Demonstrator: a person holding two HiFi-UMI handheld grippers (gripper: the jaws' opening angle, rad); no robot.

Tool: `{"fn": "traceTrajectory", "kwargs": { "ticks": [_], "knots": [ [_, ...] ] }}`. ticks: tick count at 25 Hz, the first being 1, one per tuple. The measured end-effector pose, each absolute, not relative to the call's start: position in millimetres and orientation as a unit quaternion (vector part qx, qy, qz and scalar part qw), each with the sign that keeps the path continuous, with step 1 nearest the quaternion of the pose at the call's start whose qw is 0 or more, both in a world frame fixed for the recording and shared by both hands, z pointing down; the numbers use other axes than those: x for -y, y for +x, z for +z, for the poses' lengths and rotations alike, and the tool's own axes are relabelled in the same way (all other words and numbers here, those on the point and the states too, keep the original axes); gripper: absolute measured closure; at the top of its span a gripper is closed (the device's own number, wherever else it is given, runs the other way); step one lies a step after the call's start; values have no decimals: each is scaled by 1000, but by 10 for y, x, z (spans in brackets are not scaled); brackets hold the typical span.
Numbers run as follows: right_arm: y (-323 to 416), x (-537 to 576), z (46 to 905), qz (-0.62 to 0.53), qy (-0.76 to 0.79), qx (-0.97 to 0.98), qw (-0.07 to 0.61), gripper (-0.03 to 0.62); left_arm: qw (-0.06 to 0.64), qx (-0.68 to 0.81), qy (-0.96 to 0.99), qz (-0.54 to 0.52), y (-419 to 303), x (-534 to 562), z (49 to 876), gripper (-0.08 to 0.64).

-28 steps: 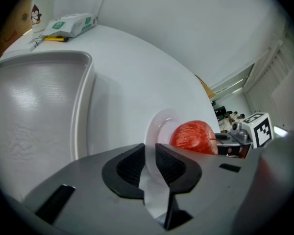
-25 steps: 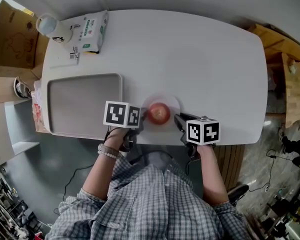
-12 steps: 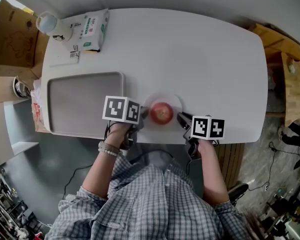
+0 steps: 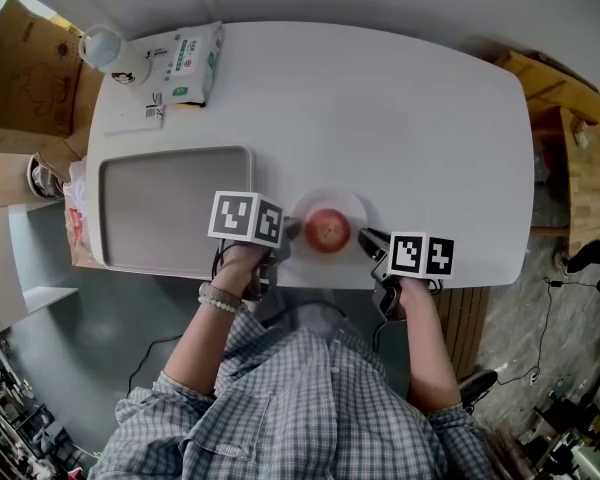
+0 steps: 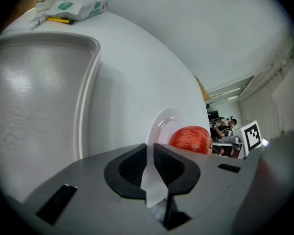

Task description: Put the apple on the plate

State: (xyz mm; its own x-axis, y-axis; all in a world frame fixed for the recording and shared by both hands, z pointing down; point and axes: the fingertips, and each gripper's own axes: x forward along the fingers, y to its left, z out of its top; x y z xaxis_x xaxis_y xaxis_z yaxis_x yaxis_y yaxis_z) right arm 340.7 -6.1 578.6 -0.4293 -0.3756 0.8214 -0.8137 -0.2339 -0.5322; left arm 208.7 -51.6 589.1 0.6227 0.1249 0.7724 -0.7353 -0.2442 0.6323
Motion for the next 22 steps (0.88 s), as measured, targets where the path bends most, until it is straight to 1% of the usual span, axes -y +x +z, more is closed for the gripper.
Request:
{"fn": "traceTrajectory", "kwargs": {
  "ticks": [5,22],
  "knots": [
    [3391,79,5703,602,505,593,174,543,571,220,700,368,2071,541,5800,511],
    [3238,116,5421,599,504,595,181,543,570,215,709,354,1916,562,5524,512]
  ]
}}
